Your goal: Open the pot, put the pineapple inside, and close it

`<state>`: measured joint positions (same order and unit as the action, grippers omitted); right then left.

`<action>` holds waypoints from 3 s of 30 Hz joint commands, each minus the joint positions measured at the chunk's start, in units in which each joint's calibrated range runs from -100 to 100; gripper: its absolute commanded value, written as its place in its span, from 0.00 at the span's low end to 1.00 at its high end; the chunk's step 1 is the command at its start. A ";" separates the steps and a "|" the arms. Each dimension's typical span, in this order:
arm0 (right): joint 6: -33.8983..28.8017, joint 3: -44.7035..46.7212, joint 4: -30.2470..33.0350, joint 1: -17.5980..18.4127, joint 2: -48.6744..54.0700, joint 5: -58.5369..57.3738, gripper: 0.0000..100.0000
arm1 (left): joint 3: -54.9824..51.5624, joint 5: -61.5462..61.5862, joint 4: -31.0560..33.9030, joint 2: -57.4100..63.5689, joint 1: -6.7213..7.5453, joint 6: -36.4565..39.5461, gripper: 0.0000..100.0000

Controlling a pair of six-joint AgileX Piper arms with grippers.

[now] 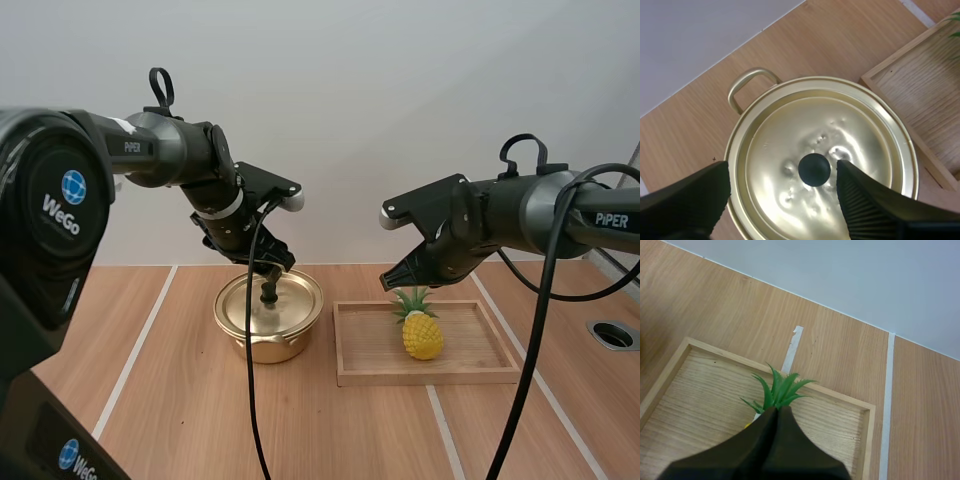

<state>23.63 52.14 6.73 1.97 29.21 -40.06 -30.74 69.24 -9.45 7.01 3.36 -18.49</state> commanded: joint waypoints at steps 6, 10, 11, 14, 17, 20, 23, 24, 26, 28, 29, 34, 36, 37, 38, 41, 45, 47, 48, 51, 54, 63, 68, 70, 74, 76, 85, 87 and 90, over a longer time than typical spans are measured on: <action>-0.17 0.14 0.47 0.03 0.34 0.20 0.00 | -0.07 5.65 -2.22 -1.86 0.12 2.14 1.00; -0.17 0.14 0.47 0.03 0.34 -0.85 0.00 | -0.07 7.56 -3.90 -3.28 0.31 2.14 1.00; -0.17 0.14 0.47 0.03 0.34 -1.05 0.00 | -0.07 7.53 -3.91 -3.41 0.42 2.14 1.00; -0.17 0.14 0.47 0.03 0.34 -1.23 0.00 | -0.07 7.53 -4.15 -3.84 0.84 2.14 1.00; -0.17 0.14 0.47 0.03 0.34 -1.39 0.00 | -0.07 6.69 -5.47 -4.35 1.10 2.14 1.00; -0.17 0.14 0.47 0.03 0.34 -1.39 0.00 | -0.07 6.20 -7.41 -4.35 1.10 2.14 1.00; -0.17 0.14 0.47 0.03 0.34 -1.39 0.00 | -0.07 5.82 -7.42 -4.49 1.10 1.97 1.00; -0.17 0.14 0.47 0.03 0.34 -1.39 0.00 | -0.07 5.38 -7.42 -4.49 1.10 1.96 1.00; -0.17 0.14 0.47 0.03 0.34 -1.39 0.00 | -0.07 4.16 -7.42 -4.49 1.10 1.96 1.00; -0.17 0.14 0.47 0.03 0.34 -1.39 0.00 | -0.07 3.58 -7.42 -4.49 1.10 1.96 1.00; -0.17 0.14 0.47 0.03 0.34 -1.39 0.00 | -0.07 3.39 -7.42 -4.49 1.10 1.96 1.00; -0.17 0.14 0.47 0.03 0.34 -1.56 0.00 | -0.07 2.24 -7.42 -5.90 1.10 1.96 1.00; -0.17 0.14 0.47 0.03 0.34 -1.95 0.00 | -0.07 2.24 -7.21 -6.86 1.10 1.96 1.00; -0.17 0.14 0.47 0.03 0.34 -2.20 0.00 | -0.07 2.24 -7.21 -7.27 1.10 1.96 1.00; -0.17 0.14 0.47 0.03 0.34 -2.54 0.00 | -0.07 2.24 -7.06 -7.60 1.10 1.96 1.00; -0.17 0.14 0.47 0.03 0.34 -2.90 0.00 | -0.07 0.87 -6.96 -7.86 1.10 1.96 1.00; -0.17 0.14 0.47 0.03 0.34 -2.90 0.00 | -0.07 0.27 -6.02 -7.86 1.10 1.96 1.00; -0.17 0.14 0.47 0.03 0.34 -2.90 0.00 | -0.07 0.26 -5.08 -7.86 1.10 2.25 1.00; -0.17 0.14 0.47 0.03 0.34 -2.90 0.00 | -0.07 0.26 -4.60 -7.86 1.10 2.34 1.00; -0.17 0.14 0.47 0.03 0.34 -2.90 0.00 | -0.07 0.26 -4.02 -7.86 1.10 2.34 1.00; -0.17 0.14 0.47 0.03 0.34 -2.90 0.00 | -0.07 0.26 -4.02 -7.86 1.10 2.57 1.00; -0.17 0.14 0.47 0.03 0.34 -3.44 0.00 | -0.07 -0.29 -3.64 -7.86 1.10 5.09 0.84; -0.17 0.14 0.47 0.03 0.34 -3.44 0.00 | -0.07 0.09 -3.37 -7.86 1.10 5.29 0.00; -0.17 0.14 0.47 0.03 0.34 -3.44 0.00 | -0.07 0.09 -3.37 -7.86 1.10 5.29 0.00; -0.17 0.14 0.47 0.03 0.34 -3.44 0.00 | -0.07 -0.07 -3.37 -7.86 1.10 5.29 0.00; -0.17 0.14 0.47 0.03 0.34 -3.44 0.00 | -0.07 -0.46 -3.48 -7.70 1.10 5.29 0.00; -0.17 0.14 0.47 0.03 0.34 -4.17 0.00 | 0.32 -19.22 -3.74 3.56 1.10 6.11 0.00; -0.17 0.14 0.47 0.03 0.34 -4.17 0.00 | 0.80 -24.34 -3.61 7.02 1.10 6.11 0.00; -0.17 0.14 0.47 0.03 0.34 -4.51 0.00 | 2.88 -28.61 -3.61 11.65 1.10 6.11 0.00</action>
<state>23.63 52.14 6.73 1.97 29.21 -44.12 -29.49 45.89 -13.01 15.41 4.24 -12.76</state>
